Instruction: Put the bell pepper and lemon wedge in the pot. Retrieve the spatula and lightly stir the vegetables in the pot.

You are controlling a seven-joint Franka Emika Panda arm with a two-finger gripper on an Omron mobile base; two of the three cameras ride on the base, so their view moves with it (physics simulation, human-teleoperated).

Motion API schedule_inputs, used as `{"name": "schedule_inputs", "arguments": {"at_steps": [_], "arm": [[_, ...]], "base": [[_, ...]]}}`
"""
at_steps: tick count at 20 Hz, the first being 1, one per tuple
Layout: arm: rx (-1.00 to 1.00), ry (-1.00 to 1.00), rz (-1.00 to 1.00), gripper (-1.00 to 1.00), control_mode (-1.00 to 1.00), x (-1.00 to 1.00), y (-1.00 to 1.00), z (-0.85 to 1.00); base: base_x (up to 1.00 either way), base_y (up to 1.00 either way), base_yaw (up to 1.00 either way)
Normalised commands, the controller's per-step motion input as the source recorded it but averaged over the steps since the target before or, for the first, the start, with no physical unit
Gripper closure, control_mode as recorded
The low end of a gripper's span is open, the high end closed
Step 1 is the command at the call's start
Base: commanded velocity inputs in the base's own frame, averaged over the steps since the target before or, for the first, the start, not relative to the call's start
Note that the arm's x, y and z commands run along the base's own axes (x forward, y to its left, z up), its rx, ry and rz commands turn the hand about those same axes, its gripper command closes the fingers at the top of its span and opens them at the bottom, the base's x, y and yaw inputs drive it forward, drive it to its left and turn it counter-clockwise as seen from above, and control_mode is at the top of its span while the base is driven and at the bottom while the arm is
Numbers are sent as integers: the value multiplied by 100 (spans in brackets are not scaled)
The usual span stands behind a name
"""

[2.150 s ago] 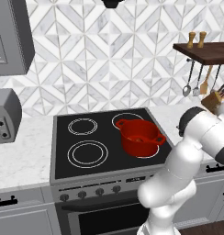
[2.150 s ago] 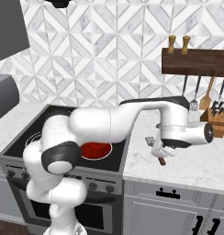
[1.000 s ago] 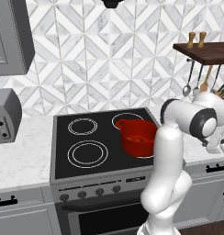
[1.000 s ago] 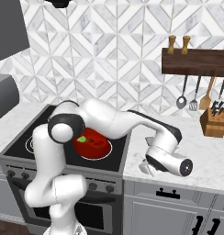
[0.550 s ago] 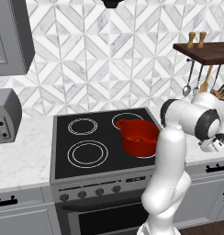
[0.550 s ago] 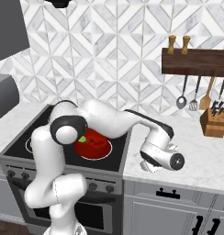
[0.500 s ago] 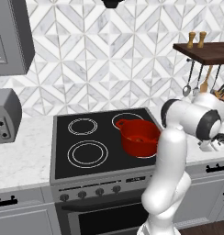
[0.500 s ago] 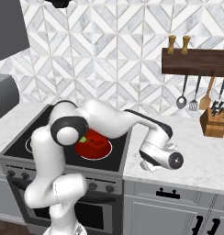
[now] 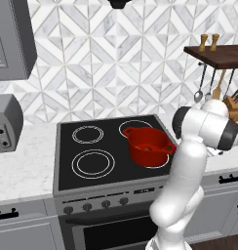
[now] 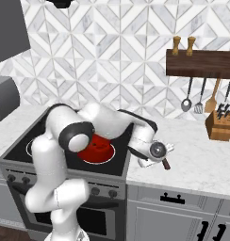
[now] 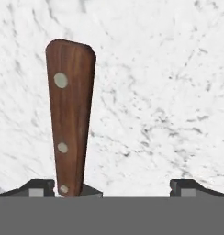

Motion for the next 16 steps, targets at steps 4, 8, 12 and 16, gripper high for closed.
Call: {"name": "schedule_inputs", "arguments": {"at_steps": [4,8,12,16], "arm": [[18,1,10,-100,-100,-4,-87,0],[22,0,9,-100,-100,-31,-77,4],[25,7,8,-100,-100,-49,-44,14],[19,20,5,-100,-100,-29,-3,-18]], "base": [[0,0,0],[0,0,0],[0,0,0],[0,0,0]]}}
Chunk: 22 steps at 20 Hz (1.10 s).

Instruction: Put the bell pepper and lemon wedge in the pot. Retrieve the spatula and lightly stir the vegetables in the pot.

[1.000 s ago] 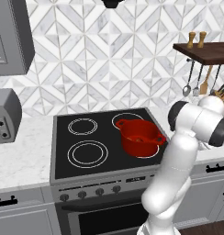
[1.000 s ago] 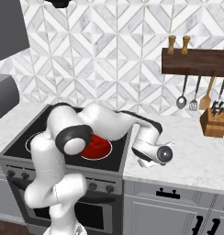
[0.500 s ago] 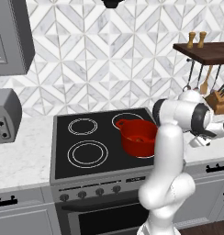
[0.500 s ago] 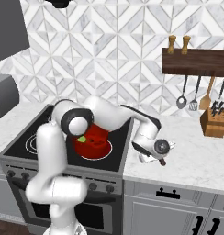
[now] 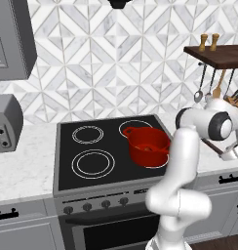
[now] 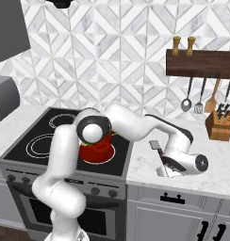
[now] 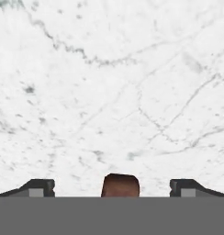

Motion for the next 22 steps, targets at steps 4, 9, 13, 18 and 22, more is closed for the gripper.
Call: {"name": "schedule_inputs", "arguments": {"at_steps": [4,9,13,18,22], "arm": [[12,7,3,-100,-100,0,2,-10],[19,0,6,-100,-100,-12,5,6],[19,0,5,-100,-100,-32,45,24],[4,-17,2,-100,-100,0,32,26],[0,-22,0,-100,-100,17,7,1]], "base": [[0,0,0],[0,0,0],[0,0,0],[0,0,0],[0,0,0]]}}
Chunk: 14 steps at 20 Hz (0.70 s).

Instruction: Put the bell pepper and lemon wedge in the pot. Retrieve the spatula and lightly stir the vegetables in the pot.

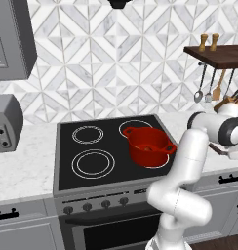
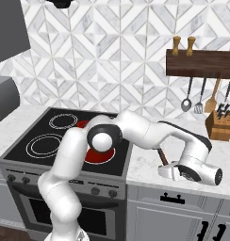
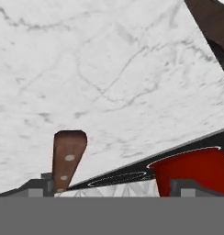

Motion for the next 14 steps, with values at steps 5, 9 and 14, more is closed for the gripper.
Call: {"name": "schedule_inputs", "arguments": {"at_steps": [5,9,14], "arm": [[-1,-6,0,-100,-100,39,1,-10],[0,1,0,-100,-100,36,-18,-11],[0,1,0,-100,-100,14,-9,-33]], "base": [[0,0,0],[0,0,0],[0,0,0]]}}
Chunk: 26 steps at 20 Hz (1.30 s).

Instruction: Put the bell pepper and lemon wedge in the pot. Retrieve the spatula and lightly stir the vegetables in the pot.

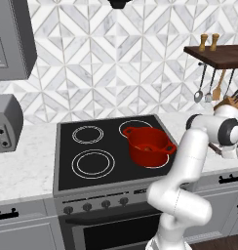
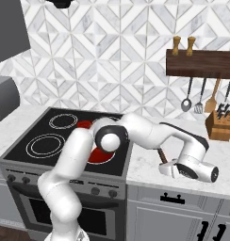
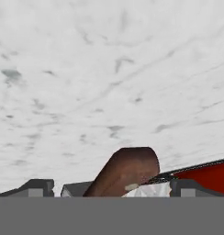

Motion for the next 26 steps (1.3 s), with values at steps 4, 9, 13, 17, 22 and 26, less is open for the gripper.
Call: {"name": "schedule_inputs", "arguments": {"at_steps": [4,9,13,17,22,26], "arm": [[0,0,-1,-100,-100,0,3,-36],[0,0,-3,-100,-100,0,10,-26],[-1,0,-6,-100,-100,0,42,-25],[-3,0,-8,-100,-100,1,42,-32],[0,0,-4,100,-100,19,5,-36],[0,0,-2,100,-100,1,0,-14]], "base": [[0,0,0],[0,0,0],[0,0,0],[0,0,0],[0,0,0],[0,0,0]]}}
